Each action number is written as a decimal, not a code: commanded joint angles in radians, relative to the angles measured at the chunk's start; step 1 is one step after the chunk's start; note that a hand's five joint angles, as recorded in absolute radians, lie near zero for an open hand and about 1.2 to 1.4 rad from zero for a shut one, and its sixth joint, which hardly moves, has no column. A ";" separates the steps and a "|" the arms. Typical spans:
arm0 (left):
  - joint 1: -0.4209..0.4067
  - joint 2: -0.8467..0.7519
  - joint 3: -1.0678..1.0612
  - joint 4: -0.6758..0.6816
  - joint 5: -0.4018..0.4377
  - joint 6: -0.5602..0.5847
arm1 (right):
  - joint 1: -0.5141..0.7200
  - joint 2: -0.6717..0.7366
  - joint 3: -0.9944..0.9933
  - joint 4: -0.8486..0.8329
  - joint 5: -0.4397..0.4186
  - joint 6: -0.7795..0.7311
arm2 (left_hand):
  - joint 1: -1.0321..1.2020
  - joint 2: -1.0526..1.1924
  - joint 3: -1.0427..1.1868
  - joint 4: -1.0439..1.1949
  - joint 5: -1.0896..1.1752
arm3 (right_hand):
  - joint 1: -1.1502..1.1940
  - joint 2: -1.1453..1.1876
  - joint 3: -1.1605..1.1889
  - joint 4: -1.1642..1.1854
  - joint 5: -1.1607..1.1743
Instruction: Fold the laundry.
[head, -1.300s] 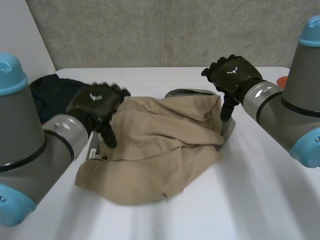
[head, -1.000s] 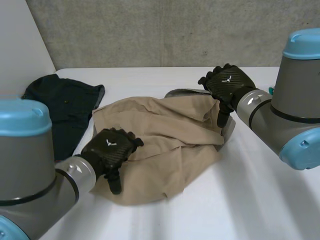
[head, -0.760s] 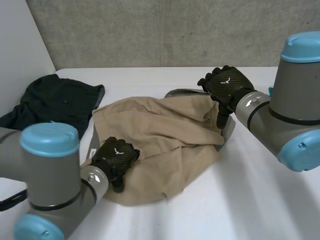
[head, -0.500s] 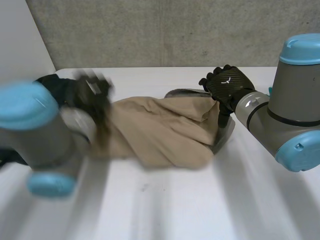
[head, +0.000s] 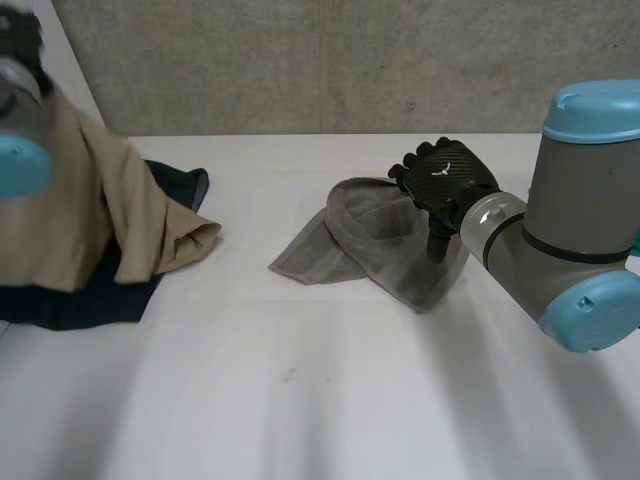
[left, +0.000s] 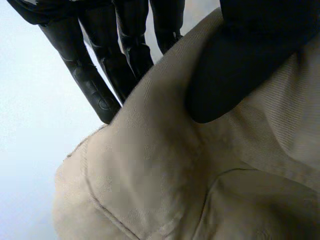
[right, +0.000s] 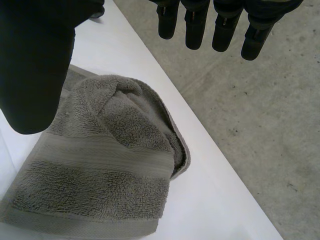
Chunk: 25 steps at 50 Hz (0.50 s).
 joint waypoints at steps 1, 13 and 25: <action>0.040 -0.214 0.027 0.042 -0.032 0.053 | 0.000 0.001 0.000 -0.002 0.000 -0.004 | 0.225 0.199 0.203 0.196 0.246 | -0.042 -0.033 -0.032 -0.035 -0.049; -0.014 -0.129 -0.010 -0.067 0.000 0.079 | -0.011 0.004 -0.009 -0.013 0.001 0.004 | -0.996 -1.023 -1.019 -1.026 -0.975 | -0.042 -0.033 -0.032 -0.035 -0.049; -0.121 0.264 -0.260 -0.342 0.229 -0.082 | -0.052 0.012 -0.084 0.007 0.038 0.082 | -0.996 -1.023 -1.019 -1.026 -0.975 | -0.042 -0.033 -0.032 -0.035 -0.049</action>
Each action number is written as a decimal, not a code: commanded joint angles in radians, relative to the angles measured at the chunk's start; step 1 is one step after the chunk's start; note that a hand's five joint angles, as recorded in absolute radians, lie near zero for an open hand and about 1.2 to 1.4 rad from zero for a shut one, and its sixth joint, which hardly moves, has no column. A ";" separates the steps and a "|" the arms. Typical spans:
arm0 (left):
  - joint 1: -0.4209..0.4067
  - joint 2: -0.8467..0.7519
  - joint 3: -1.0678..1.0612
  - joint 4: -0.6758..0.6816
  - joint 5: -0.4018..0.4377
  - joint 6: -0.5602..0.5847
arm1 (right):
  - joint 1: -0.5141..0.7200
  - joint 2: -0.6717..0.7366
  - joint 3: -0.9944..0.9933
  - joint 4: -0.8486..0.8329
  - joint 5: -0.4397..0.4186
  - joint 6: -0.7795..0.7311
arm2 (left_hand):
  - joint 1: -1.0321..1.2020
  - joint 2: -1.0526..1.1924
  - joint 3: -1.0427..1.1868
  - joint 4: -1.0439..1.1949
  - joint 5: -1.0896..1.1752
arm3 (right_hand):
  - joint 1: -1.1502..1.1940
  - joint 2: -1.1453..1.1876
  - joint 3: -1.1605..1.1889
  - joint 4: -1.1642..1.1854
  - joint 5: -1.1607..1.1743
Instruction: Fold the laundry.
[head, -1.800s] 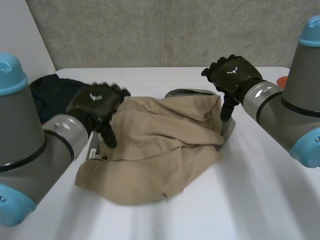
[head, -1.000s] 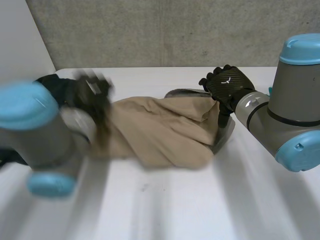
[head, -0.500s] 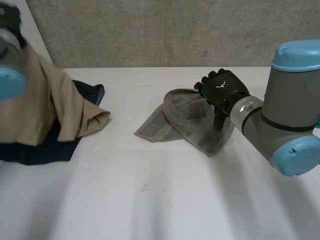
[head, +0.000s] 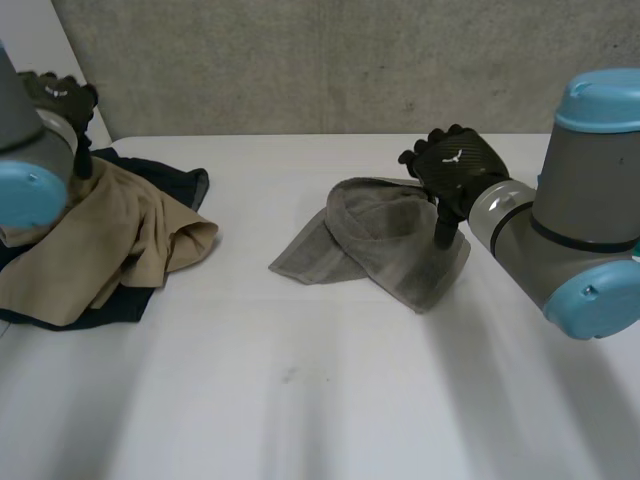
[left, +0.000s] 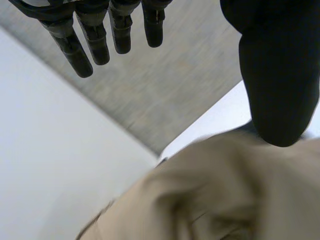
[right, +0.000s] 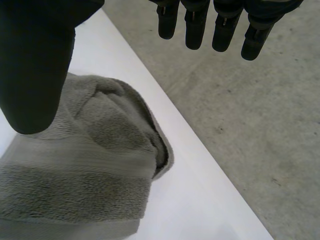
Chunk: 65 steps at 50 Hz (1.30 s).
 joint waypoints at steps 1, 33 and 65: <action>-0.093 0.237 -0.198 -0.127 0.161 -0.144 | -0.028 0.016 -0.059 0.028 0.030 0.060 | -0.016 -0.031 -0.035 -0.025 -0.056 | -0.042 -0.033 -0.032 -0.035 -0.049; -0.355 0.426 -0.851 0.462 0.214 -0.293 | 0.056 0.443 -0.416 -0.007 0.113 0.335 | -0.016 -0.031 -0.035 -0.025 -0.056 | 1.180 1.189 1.190 1.187 1.173; -0.357 -0.216 -0.109 0.037 0.417 -0.563 | 0.064 -0.243 -0.234 0.077 -0.320 0.281 | -0.016 -0.031 -0.035 -0.025 -0.056 | 1.180 1.189 1.190 1.187 1.173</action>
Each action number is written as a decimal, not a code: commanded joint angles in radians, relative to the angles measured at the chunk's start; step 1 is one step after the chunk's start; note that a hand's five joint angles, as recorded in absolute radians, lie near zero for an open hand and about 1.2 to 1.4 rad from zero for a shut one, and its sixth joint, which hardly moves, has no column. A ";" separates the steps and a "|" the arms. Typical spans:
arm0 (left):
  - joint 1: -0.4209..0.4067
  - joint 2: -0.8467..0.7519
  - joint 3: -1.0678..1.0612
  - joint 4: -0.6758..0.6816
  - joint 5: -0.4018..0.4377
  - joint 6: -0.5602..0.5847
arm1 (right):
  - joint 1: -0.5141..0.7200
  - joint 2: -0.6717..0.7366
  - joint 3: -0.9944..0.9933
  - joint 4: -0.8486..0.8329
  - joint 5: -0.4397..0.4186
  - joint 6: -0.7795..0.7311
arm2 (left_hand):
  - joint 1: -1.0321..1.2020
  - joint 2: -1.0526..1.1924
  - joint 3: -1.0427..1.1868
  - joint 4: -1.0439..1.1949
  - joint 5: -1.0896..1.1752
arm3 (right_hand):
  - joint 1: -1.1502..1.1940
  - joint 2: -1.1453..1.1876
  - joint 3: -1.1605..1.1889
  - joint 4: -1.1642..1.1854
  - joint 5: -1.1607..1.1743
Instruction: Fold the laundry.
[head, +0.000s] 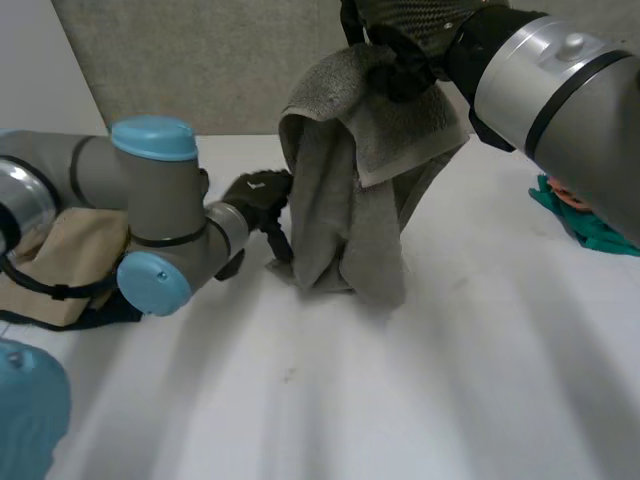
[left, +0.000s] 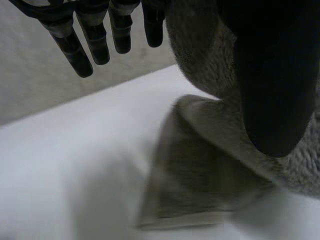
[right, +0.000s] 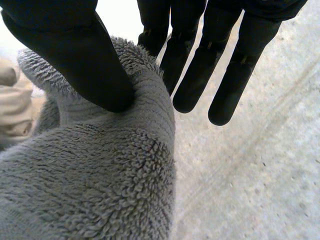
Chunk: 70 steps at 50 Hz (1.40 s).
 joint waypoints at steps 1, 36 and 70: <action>-0.020 -0.063 0.041 -0.043 0.144 -0.077 | -0.014 -0.048 0.012 -0.007 -0.059 0.058 | -0.016 -0.031 -0.035 -0.025 -0.056 | 0.299 0.219 0.214 0.206 0.230; -0.187 0.383 -0.266 0.066 -0.220 0.222 | -0.269 0.257 0.121 -0.100 0.044 -0.295 | 1.206 1.190 1.187 1.197 1.166 | 0.299 0.219 0.214 0.206 0.230; -0.127 0.394 -0.309 0.040 -0.244 0.250 | -0.284 0.251 0.239 -0.134 0.242 -0.133 | -0.016 -0.031 -0.035 -0.025 -0.056 | -0.923 -1.003 -1.008 -1.016 -0.991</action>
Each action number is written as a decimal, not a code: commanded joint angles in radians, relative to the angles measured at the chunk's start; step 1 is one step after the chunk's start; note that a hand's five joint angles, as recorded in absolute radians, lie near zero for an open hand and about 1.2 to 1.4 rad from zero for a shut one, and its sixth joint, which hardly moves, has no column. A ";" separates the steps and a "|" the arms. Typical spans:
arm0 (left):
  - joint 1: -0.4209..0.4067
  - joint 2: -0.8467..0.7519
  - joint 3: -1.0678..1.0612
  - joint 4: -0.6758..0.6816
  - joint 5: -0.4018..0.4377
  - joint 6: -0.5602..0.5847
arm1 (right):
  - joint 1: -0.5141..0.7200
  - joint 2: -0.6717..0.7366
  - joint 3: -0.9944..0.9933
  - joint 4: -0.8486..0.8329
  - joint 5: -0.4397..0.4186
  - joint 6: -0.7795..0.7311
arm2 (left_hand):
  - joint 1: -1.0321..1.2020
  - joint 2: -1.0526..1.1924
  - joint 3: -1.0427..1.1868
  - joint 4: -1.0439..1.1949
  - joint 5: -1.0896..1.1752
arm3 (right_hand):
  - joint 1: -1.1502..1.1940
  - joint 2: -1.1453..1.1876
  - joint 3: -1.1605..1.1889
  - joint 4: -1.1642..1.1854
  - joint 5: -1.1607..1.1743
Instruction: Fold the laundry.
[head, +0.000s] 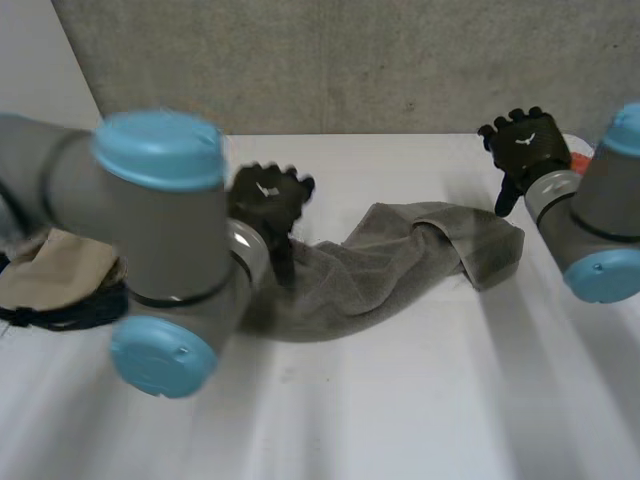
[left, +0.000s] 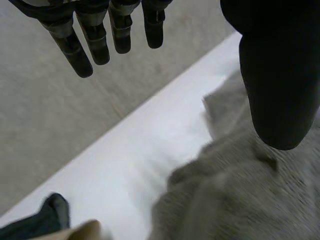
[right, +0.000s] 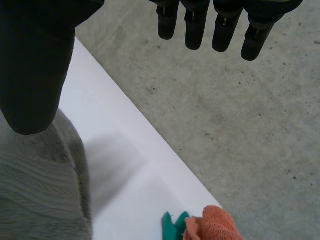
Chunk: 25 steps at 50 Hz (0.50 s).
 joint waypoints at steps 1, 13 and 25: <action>0.083 0.040 0.022 -0.017 0.109 0.038 | 0.001 -0.086 0.007 0.243 -0.025 0.109 | -0.026 -0.030 -0.034 -0.025 -0.050 | -0.044 -0.031 -0.028 -0.033 -0.043; 0.108 -0.242 0.282 -0.237 0.298 0.157 | 0.067 0.074 -0.136 0.308 -0.060 0.310 | 0.013 0.009 0.005 0.014 -0.011 | 0.227 0.239 0.242 0.237 0.228; 0.059 -0.439 0.463 -0.334 0.263 0.249 | 0.106 0.303 -0.311 0.176 0.096 0.277 | 0.004 0.000 -0.004 0.006 -0.020 | 0.379 0.391 0.395 0.390 0.380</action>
